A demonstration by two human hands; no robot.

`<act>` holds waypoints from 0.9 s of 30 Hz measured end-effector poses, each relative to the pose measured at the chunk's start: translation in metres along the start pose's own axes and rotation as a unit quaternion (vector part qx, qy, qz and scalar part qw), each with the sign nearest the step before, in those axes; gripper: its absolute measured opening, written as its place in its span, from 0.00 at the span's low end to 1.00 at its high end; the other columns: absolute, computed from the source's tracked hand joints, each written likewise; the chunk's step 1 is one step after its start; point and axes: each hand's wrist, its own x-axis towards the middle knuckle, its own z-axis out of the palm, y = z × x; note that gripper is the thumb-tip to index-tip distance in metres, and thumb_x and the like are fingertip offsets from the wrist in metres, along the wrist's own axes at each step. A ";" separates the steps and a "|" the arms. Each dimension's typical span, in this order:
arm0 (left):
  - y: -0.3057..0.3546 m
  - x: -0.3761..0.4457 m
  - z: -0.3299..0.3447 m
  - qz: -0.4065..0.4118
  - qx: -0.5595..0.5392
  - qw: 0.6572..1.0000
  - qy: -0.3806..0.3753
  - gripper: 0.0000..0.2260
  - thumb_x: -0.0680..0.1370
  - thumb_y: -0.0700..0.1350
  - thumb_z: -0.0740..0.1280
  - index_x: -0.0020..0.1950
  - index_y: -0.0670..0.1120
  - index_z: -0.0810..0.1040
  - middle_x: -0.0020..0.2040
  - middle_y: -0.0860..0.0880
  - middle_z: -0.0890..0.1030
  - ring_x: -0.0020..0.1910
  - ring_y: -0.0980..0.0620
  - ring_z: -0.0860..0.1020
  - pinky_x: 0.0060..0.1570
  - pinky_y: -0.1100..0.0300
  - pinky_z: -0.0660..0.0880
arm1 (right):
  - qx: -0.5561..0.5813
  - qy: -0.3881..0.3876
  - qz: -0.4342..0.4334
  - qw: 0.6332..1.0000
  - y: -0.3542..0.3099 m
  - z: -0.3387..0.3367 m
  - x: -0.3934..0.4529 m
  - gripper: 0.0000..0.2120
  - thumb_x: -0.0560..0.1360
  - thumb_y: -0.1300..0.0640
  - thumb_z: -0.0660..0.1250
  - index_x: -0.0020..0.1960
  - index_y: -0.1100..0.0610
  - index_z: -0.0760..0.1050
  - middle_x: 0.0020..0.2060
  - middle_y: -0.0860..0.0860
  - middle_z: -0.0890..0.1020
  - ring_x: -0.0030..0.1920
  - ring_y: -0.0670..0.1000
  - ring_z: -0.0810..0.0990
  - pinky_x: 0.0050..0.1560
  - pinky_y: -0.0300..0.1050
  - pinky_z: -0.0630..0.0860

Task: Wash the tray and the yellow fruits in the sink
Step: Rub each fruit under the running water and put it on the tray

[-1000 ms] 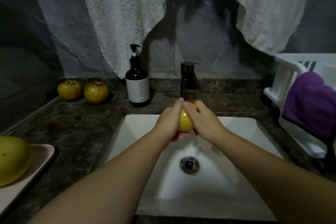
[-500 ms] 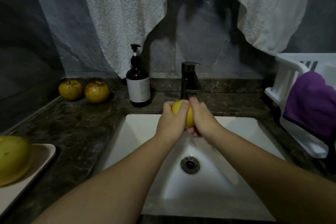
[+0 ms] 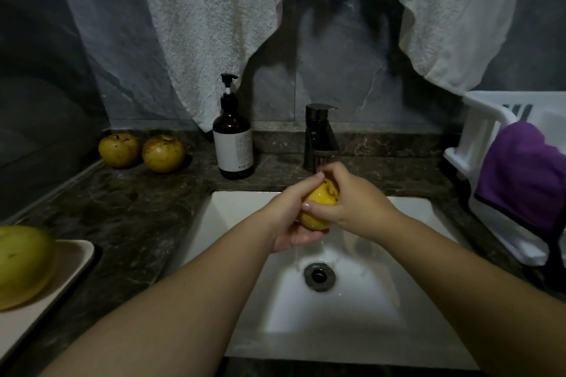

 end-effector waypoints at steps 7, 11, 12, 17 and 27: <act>-0.002 0.006 0.001 0.029 -0.072 0.997 -0.010 0.27 0.76 0.66 0.70 0.64 0.48 0.81 0.50 0.45 0.86 0.48 0.49 0.84 0.33 0.60 0.82 | 0.045 0.021 0.003 0.999 0.010 -0.005 -0.003 0.38 0.66 0.30 0.72 0.71 0.43 0.68 0.59 0.42 0.69 0.58 0.45 0.74 0.56 0.44 0.76; -0.004 0.010 0.001 0.050 -0.103 0.993 -0.028 0.22 0.78 0.63 0.69 0.61 0.47 0.82 0.47 0.45 0.86 0.47 0.49 0.84 0.45 0.56 0.84 | 0.034 0.021 -0.006 0.999 0.013 -0.008 -0.005 0.33 0.72 0.34 0.72 0.74 0.41 0.69 0.63 0.42 0.70 0.62 0.45 0.72 0.61 0.46 0.75; -0.004 0.011 0.001 0.056 -0.101 0.993 -0.028 0.21 0.78 0.62 0.69 0.60 0.47 0.83 0.47 0.45 0.86 0.45 0.49 0.84 0.46 0.56 0.83 | 0.035 0.022 -0.010 0.999 0.013 -0.008 -0.006 0.32 0.72 0.35 0.72 0.74 0.40 0.70 0.63 0.41 0.70 0.62 0.45 0.72 0.61 0.47 0.76; -0.005 0.013 -0.001 0.067 -0.112 0.991 -0.020 0.22 0.78 0.62 0.69 0.61 0.46 0.83 0.47 0.44 0.86 0.45 0.49 0.84 0.44 0.56 0.84 | 0.020 0.035 -0.029 0.999 0.011 -0.010 -0.006 0.27 0.72 0.36 0.71 0.69 0.40 0.73 0.59 0.38 0.72 0.57 0.42 0.74 0.55 0.43 0.75; -0.005 0.009 0.001 0.075 -0.123 0.989 -0.037 0.23 0.80 0.60 0.68 0.64 0.44 0.80 0.47 0.42 0.88 0.44 0.47 0.87 0.43 0.53 0.86 | 0.043 0.040 -0.030 0.998 0.009 -0.008 -0.005 0.24 0.71 0.37 0.74 0.63 0.38 0.70 0.57 0.39 0.71 0.55 0.42 0.74 0.52 0.44 0.76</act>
